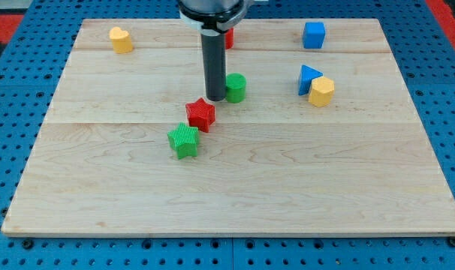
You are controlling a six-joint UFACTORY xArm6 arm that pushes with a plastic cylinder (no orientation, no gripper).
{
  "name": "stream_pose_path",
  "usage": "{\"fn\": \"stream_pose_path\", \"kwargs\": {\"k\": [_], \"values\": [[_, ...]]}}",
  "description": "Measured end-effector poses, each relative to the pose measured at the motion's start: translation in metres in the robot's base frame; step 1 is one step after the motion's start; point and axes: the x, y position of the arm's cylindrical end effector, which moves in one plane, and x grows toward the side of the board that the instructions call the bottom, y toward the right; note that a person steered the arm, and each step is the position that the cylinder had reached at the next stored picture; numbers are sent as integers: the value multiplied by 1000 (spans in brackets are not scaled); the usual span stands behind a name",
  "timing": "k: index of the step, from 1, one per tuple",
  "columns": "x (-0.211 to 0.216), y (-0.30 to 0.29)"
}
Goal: Separate the yellow hexagon from the blue triangle
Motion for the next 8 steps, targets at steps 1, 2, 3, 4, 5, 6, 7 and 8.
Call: {"fn": "stream_pose_path", "kwargs": {"k": [1, 2, 3, 4, 5, 6, 7, 8], "values": [[17, 28], [37, 100], [46, 162], [35, 215], [5, 244], [-22, 192], [13, 162], [24, 115]]}}
